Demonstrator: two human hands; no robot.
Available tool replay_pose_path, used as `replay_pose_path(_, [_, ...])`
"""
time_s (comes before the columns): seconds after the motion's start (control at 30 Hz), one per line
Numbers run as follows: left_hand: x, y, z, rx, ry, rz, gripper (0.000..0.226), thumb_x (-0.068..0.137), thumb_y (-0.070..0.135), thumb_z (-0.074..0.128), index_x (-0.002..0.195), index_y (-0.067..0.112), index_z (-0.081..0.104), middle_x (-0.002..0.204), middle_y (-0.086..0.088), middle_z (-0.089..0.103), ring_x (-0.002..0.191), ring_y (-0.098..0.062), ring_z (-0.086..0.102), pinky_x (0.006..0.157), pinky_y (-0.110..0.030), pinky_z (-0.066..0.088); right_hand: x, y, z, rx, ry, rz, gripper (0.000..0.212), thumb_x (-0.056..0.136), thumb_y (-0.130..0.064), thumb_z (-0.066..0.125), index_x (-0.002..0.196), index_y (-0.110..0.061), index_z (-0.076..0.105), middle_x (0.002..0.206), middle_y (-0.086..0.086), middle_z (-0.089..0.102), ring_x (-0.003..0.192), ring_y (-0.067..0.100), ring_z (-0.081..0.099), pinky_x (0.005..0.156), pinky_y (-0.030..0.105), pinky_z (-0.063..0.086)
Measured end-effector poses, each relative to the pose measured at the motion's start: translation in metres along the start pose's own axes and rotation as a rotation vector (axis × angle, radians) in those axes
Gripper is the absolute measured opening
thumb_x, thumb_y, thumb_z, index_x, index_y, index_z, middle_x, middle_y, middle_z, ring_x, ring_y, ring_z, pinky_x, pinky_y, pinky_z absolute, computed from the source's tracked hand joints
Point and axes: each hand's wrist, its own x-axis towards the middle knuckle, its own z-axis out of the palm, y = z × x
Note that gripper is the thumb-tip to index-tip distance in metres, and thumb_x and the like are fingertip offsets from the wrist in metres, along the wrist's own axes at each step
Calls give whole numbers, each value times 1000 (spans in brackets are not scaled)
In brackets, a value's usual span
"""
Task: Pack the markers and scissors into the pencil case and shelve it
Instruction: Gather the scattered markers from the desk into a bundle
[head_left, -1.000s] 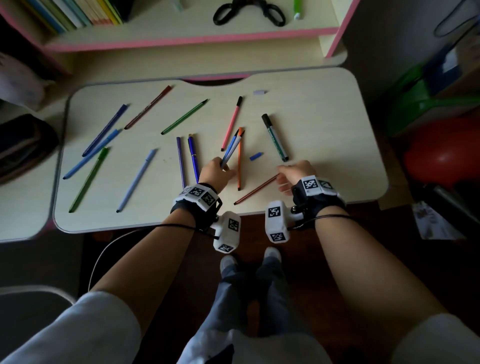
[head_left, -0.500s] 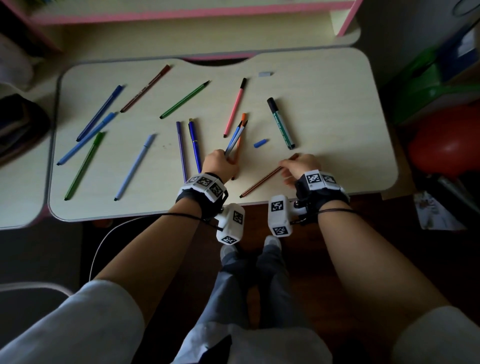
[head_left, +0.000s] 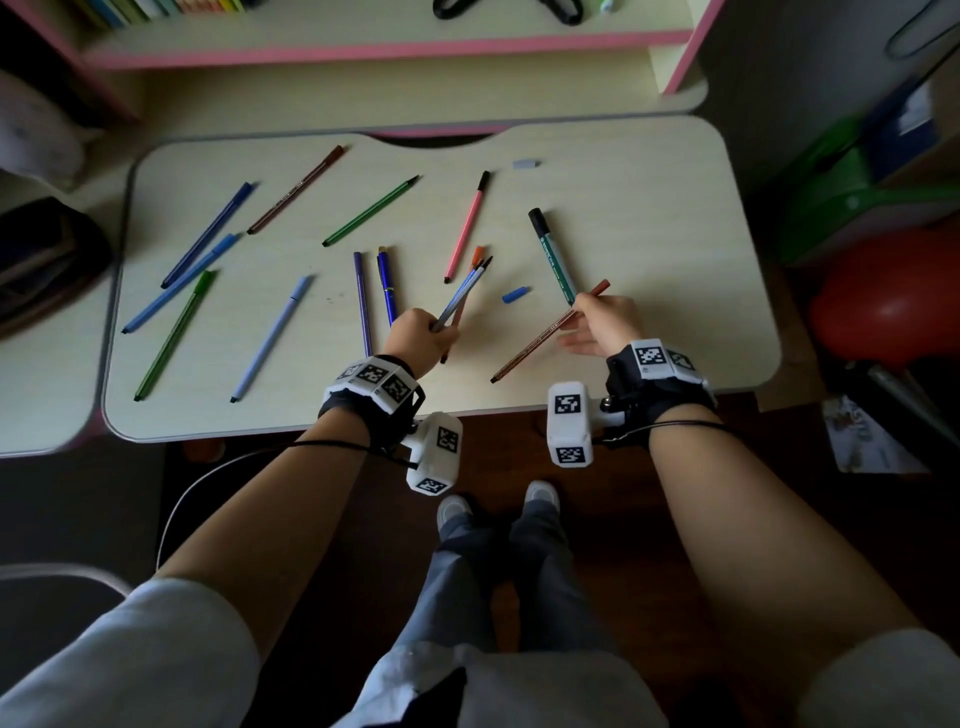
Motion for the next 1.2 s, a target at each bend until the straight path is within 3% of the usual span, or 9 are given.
replay_pose_path(0.1, [0,6,-7,-87,-13,40,37,83,9,45,46,16,48,28,9,48,35,-7,40,43,-21,29,-5,-13,5,70,-60,-22,13,89,-8,48,79,-4,55,69,12,62,60,25,64,56,32,58])
replay_pose_path(0.23, [-4,18,-19,-260,-84,116,26,84,6,42,62,15,51,63,3,65,35,-3,38,34,-14,29,-10,-29,15,125,-131,-70,16,88,-3,53,73,-6,56,64,9,59,51,19,62,52,30,57])
replay_pose_path(0.37, [-15,30,-23,-451,-226,130,20,89,8,45,73,17,53,55,6,60,38,-4,37,35,-13,28,-14,-40,26,182,-207,-128,12,87,-2,57,75,-4,59,64,12,64,46,20,64,51,28,58])
replay_pose_path(0.5, [-21,37,-25,-541,-268,125,19,90,10,48,75,17,56,46,10,57,39,-4,36,38,-13,24,-18,-47,32,209,-252,-159,14,89,-3,56,76,-5,61,72,13,63,46,17,64,54,27,59])
replay_pose_path(0.7, [-26,40,-28,-568,-244,92,19,92,13,47,77,18,57,63,-1,50,37,-1,34,37,-13,25,-18,-56,33,272,-258,-160,13,91,-9,55,100,0,58,79,13,64,65,24,63,62,30,56])
replay_pose_path(0.9, [-25,40,-29,-535,-283,90,19,95,21,46,78,18,56,65,-3,49,34,-1,35,36,-12,26,-21,-57,33,241,-248,-163,11,89,-9,58,78,-8,59,76,11,64,62,23,62,55,25,56])
replay_pose_path(1.0, [-23,39,-26,-503,-170,78,24,97,23,40,76,15,49,68,-1,51,44,-8,39,35,-13,29,-21,-56,33,255,-245,-164,14,87,-5,60,74,-7,58,68,10,64,52,20,61,53,25,56])
replay_pose_path(1.1, [-22,41,-28,-563,-124,56,19,99,21,34,92,7,44,74,-2,54,55,-15,47,42,-20,41,-23,-54,32,234,-250,-174,15,86,-1,60,72,-5,58,50,2,67,40,13,61,51,23,57])
replay_pose_path(1.2, [-25,48,-30,-686,-166,29,20,100,23,30,99,5,40,79,-7,56,68,-21,56,62,-30,51,-28,-55,33,213,-284,-190,13,86,0,60,74,-4,59,63,9,66,42,11,62,53,22,58])
